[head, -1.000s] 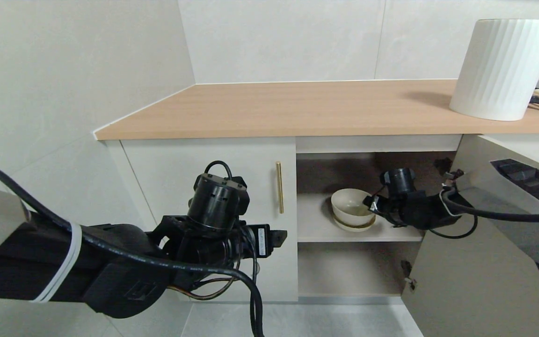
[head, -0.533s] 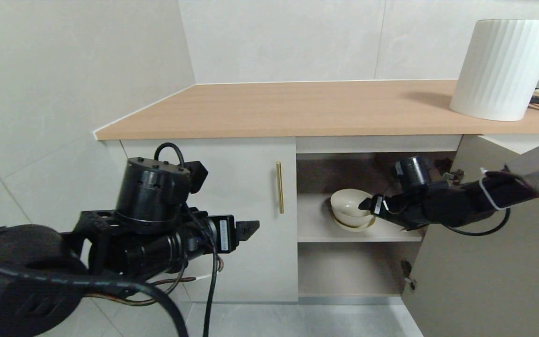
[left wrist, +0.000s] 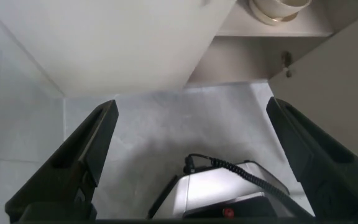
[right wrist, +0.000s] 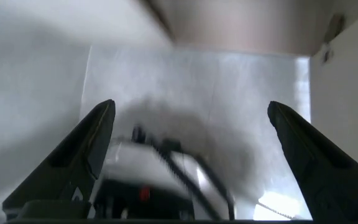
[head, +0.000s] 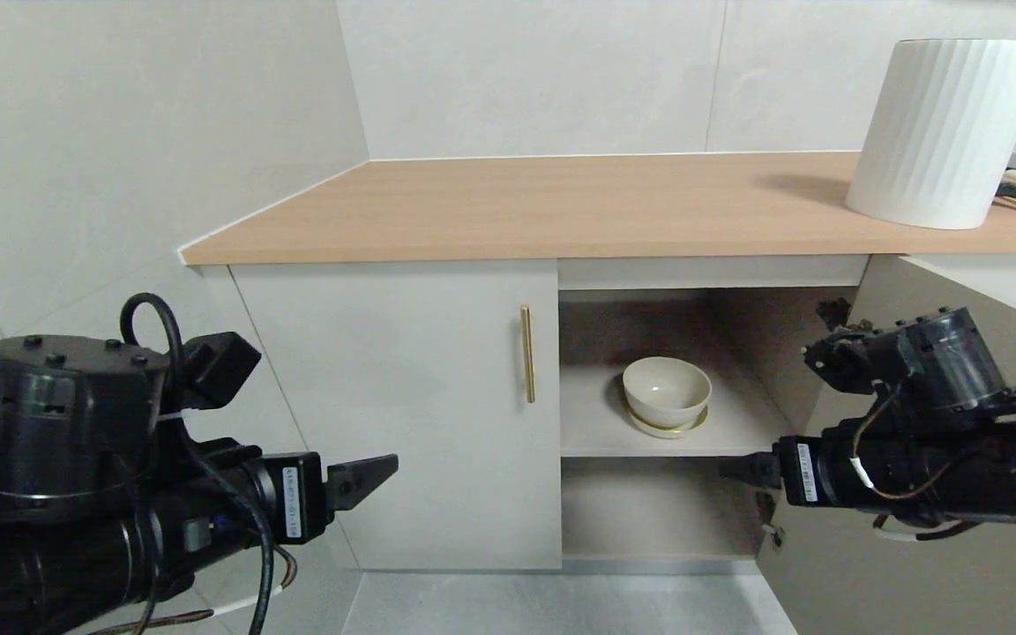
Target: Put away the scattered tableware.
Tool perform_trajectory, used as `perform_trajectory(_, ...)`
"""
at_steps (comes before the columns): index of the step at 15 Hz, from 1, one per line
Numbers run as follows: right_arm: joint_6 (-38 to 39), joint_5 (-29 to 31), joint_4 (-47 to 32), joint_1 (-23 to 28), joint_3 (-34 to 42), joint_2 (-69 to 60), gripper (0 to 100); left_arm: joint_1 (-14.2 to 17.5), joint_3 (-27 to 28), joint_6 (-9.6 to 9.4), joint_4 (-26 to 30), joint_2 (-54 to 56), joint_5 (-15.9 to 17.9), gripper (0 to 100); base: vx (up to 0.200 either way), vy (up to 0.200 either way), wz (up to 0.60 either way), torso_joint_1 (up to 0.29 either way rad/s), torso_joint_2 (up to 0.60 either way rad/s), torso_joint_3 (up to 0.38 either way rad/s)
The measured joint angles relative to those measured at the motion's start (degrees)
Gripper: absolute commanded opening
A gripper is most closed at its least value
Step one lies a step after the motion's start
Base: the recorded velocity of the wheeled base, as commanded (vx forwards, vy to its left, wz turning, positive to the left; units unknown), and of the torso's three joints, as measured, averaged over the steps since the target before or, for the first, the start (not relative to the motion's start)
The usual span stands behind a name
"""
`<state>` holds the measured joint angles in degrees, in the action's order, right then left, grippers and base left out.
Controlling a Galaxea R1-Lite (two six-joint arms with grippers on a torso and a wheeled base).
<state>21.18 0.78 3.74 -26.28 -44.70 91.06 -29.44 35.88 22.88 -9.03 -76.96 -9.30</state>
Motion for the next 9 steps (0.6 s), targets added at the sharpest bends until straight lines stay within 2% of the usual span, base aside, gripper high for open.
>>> perform_trajectory(3, -0.66, 0.23, -0.3, -2.05, 3.55, -4.92, 100, 0.37, -0.82, 0.02, -0.05, 1.91, -0.05, 100, -0.2, 0.0, 0.0, 0.007, 0.01, 0.002)
perform_trajectory(9, -0.79, 0.26, -0.38, -2.43, 4.27, -7.28, 100, 0.34, -1.07, 0.02, -0.07, 2.32, -0.09, 100, -0.2, 0.0, 0.0, 0.0, 0.0, 0.003)
